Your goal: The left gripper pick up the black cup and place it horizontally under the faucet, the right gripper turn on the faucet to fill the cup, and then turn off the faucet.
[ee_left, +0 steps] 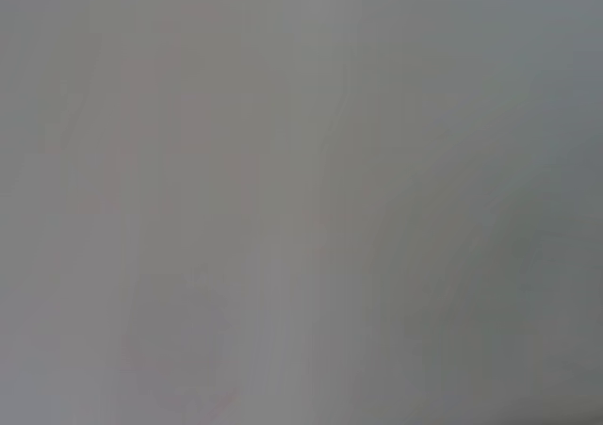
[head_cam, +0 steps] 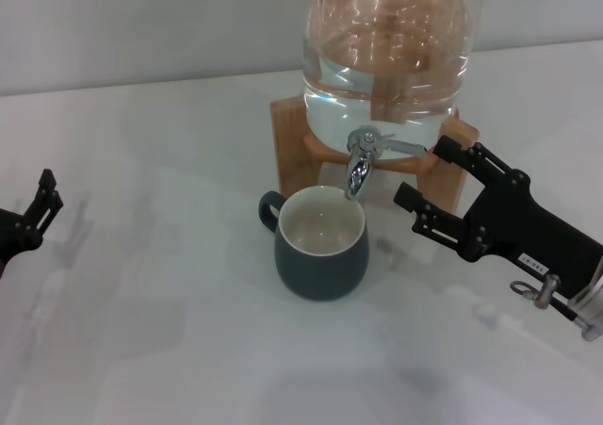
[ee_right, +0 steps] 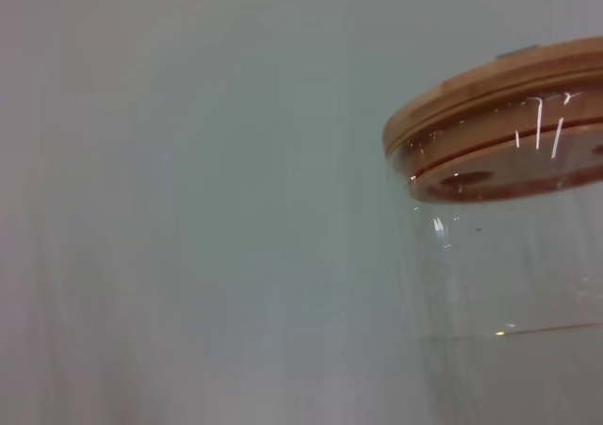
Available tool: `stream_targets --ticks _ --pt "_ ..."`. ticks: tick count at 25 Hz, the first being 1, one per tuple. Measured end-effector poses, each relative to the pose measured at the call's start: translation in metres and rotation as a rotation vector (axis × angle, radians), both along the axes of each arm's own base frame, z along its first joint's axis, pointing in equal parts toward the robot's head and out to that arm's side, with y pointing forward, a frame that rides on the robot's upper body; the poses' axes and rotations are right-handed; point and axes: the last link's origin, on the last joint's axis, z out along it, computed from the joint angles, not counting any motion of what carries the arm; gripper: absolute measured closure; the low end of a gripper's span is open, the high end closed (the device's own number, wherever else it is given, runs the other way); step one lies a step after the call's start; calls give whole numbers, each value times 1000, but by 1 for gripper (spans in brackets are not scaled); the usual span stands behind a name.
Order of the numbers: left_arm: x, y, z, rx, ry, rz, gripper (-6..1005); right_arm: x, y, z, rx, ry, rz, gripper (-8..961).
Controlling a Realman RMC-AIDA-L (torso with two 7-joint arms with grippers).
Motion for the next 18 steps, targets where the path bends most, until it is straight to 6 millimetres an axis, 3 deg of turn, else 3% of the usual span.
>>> stream_targets --ticks 18 --pt "1 0 -1 -8 4 -5 111 -11 3 -5 -30 9 42 80"
